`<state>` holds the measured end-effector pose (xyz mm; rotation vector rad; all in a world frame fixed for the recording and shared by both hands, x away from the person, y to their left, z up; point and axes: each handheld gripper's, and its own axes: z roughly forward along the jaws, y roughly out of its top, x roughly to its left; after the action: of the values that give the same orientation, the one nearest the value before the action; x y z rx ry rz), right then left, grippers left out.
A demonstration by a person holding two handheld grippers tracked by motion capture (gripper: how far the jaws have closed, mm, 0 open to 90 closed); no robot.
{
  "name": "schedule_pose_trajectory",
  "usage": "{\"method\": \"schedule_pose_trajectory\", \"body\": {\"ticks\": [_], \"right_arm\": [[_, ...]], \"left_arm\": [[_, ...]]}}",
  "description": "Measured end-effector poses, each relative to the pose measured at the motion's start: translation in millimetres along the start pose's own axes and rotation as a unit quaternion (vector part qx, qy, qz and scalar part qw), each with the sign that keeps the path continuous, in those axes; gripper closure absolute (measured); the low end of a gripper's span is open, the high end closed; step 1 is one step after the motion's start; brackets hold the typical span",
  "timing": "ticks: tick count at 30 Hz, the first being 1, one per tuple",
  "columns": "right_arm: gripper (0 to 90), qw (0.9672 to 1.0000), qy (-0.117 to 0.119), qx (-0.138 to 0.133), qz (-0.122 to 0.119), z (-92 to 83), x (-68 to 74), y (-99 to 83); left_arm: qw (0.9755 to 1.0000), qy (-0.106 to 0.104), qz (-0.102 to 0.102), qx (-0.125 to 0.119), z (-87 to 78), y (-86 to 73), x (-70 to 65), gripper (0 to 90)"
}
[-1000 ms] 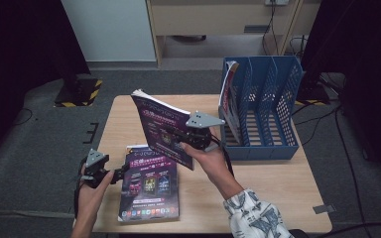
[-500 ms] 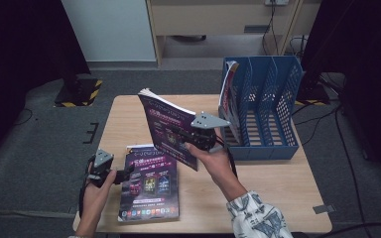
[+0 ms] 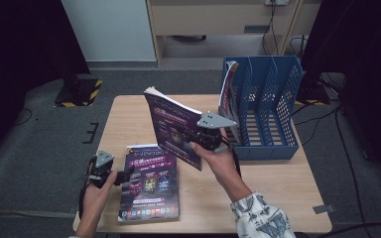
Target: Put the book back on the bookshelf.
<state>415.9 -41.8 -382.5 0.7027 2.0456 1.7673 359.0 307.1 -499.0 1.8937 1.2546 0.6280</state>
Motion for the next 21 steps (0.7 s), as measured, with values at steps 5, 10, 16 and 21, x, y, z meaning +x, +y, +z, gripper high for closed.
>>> {"method": "schedule_pose_trajectory", "body": {"ticks": [5,10,16,21], "right_arm": [[82.4,1.0000,-0.004,0.005,-0.001,-0.9,-1.3,-0.8],[82.4,1.0000,-0.005,0.004,0.001,-3.7,-2.7,-1.5],[82.4,1.0000,-0.007,0.007,-0.002,-8.6,-2.3,-0.2],[82.4,1.0000,-0.005,0.008,-0.001,-14.8,-2.6,-1.9]], "left_arm": [[1.0000,0.003,-0.003,-0.001,-0.2,0.1,0.6,5.2],[1.0000,0.004,0.002,0.001,0.5,-0.1,0.2,5.2],[1.0000,0.007,0.005,0.004,1.5,-0.2,0.7,5.2],[0.9999,0.013,0.007,0.006,1.3,-0.8,1.3,5.2]]}}
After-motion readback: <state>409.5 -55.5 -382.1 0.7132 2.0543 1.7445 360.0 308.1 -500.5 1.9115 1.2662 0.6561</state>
